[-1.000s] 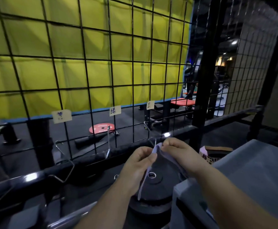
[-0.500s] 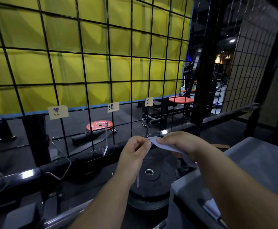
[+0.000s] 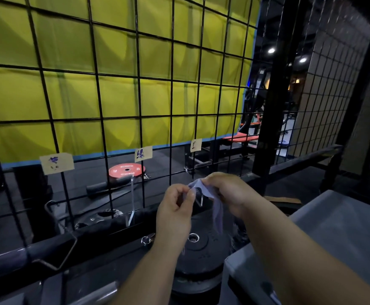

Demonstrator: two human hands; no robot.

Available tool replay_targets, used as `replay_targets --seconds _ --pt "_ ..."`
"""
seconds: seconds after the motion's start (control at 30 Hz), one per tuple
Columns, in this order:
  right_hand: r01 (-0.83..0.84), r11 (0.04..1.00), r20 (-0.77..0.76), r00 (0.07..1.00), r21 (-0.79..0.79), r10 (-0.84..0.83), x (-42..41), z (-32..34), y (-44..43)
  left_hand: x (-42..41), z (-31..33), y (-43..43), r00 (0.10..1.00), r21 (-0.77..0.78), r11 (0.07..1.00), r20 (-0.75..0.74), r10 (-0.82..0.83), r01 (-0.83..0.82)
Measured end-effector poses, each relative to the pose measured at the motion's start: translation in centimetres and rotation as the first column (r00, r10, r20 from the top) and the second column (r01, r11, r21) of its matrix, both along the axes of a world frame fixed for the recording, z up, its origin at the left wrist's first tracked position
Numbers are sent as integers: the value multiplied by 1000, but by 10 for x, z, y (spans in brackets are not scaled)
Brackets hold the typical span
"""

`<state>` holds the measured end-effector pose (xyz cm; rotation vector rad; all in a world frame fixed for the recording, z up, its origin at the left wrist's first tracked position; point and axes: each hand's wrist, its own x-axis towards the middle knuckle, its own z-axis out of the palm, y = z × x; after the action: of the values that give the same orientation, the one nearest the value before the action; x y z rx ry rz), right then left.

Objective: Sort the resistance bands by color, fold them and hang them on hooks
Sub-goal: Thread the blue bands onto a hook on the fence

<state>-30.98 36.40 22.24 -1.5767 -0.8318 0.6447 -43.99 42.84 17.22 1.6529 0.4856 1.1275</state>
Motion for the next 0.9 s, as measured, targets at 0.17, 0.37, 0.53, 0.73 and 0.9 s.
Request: replay_targets --seconds 0.17,0.37,0.53,0.73,0.9 --pt "16 1000 -17 1000 -14 -17 0 -4 5 6 0 -1 1000 -16 1000 -5 18 -18" --pt "40 997 85 996 -61 -34 0 -4 9 13 -7 -8 998 -203 978 42 -38 46" --pt "-12 1000 98 995 -1 12 0 -8 3 14 -4 -13 998 -210 977 56 -26 37" --pt "-19 1000 126 992 -13 20 1 -7 5 18 0 -11 998 -239 970 50 -27 38" --pt "34 999 47 998 4 -34 6 -12 8 18 6 -16 1000 -213 977 21 -3 7"
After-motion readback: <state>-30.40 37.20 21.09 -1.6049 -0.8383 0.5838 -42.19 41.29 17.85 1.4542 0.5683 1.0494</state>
